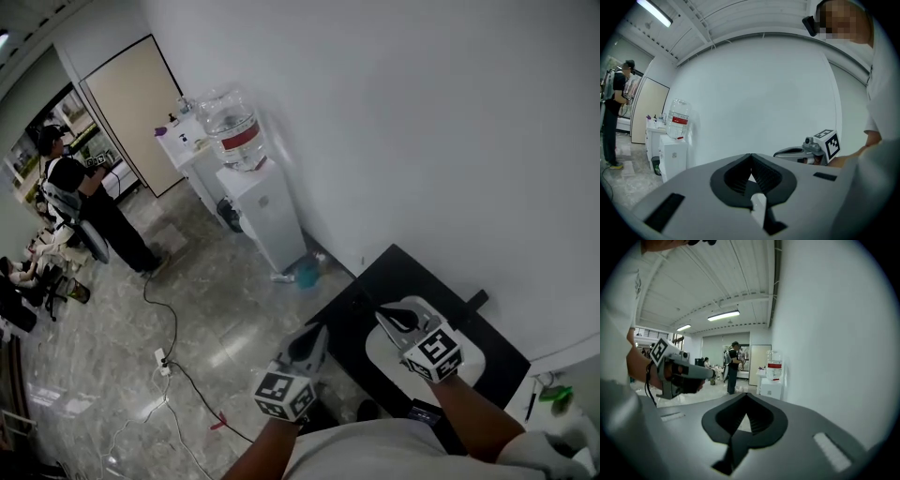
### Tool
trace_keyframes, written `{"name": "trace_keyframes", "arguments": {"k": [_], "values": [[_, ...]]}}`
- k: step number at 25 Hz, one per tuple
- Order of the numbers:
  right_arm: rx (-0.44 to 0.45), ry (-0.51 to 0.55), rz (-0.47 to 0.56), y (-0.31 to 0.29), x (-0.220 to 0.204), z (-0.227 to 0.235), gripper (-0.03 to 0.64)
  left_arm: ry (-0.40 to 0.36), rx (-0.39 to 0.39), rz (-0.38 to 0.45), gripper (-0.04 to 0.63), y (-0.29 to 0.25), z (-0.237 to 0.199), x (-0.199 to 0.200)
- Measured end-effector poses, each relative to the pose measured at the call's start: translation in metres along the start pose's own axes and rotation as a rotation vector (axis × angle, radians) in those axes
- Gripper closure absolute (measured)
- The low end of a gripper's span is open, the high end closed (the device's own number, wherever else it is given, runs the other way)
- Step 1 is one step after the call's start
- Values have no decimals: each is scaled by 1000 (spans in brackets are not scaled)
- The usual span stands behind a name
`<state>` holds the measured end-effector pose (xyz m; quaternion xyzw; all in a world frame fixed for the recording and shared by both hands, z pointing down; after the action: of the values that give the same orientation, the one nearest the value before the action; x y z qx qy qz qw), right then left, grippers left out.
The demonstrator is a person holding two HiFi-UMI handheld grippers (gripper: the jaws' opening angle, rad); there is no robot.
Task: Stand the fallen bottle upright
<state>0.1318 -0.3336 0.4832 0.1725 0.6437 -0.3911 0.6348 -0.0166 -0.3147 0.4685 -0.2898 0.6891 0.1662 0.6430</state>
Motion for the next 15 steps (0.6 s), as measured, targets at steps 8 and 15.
{"name": "trace_keyframes", "arguments": {"k": [8, 15], "values": [[-26, -26, 98, 41, 38, -18, 615, -27, 4, 35, 588, 1, 16, 30], [-20, -15, 117, 43, 41, -14, 615, -50, 5, 33, 588, 0, 22, 36]]}}
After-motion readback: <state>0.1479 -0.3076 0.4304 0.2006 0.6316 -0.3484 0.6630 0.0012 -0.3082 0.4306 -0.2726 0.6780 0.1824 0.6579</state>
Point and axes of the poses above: the fingertips, and each gripper's own axes: y backward along the fingers, z to its right, x out of its top, the point moved 3 cm from there along y, backward along the fingers, and after that the axes turned 8 degrees about -y, right-handed, at the moved point
